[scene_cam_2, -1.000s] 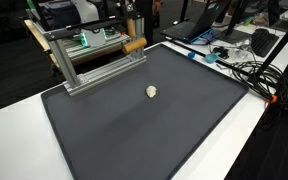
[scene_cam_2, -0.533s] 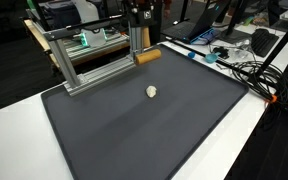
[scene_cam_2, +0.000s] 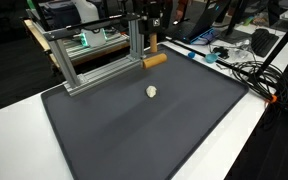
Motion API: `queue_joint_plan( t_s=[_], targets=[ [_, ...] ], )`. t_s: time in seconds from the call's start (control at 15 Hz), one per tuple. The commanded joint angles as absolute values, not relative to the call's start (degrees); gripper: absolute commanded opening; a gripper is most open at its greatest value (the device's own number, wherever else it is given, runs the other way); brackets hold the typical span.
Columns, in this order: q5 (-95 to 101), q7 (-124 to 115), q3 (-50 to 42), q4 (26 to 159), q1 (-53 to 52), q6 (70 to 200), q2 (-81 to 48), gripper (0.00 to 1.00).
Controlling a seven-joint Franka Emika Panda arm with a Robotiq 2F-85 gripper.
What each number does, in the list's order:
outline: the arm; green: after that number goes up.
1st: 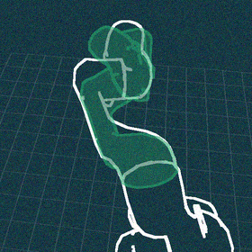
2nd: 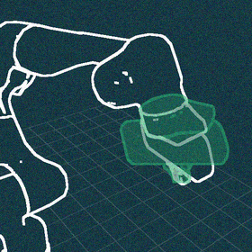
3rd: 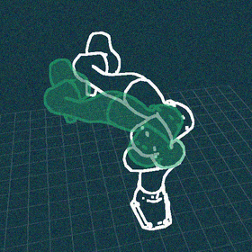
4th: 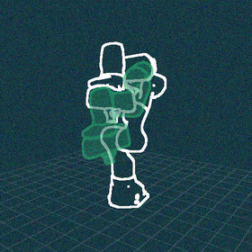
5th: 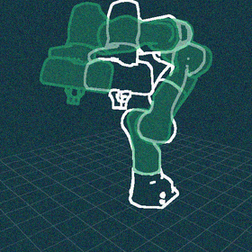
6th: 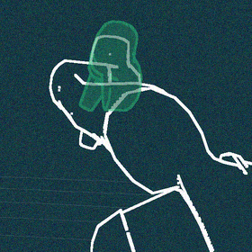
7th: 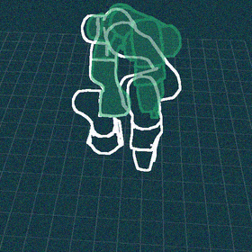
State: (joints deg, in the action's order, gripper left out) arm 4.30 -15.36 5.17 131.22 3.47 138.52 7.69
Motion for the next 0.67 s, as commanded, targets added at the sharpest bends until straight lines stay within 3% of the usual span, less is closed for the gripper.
queue_joint_plan(
  t_s=[0.0,0.6],
  targets=[
    [4.1,-17.6,4.6,125.3,1.8,136.7,2.1,0.22],
    [7.8,-20.9,0.3,115.7,0.6,136.3,-11.3,0.22]
  ],
)
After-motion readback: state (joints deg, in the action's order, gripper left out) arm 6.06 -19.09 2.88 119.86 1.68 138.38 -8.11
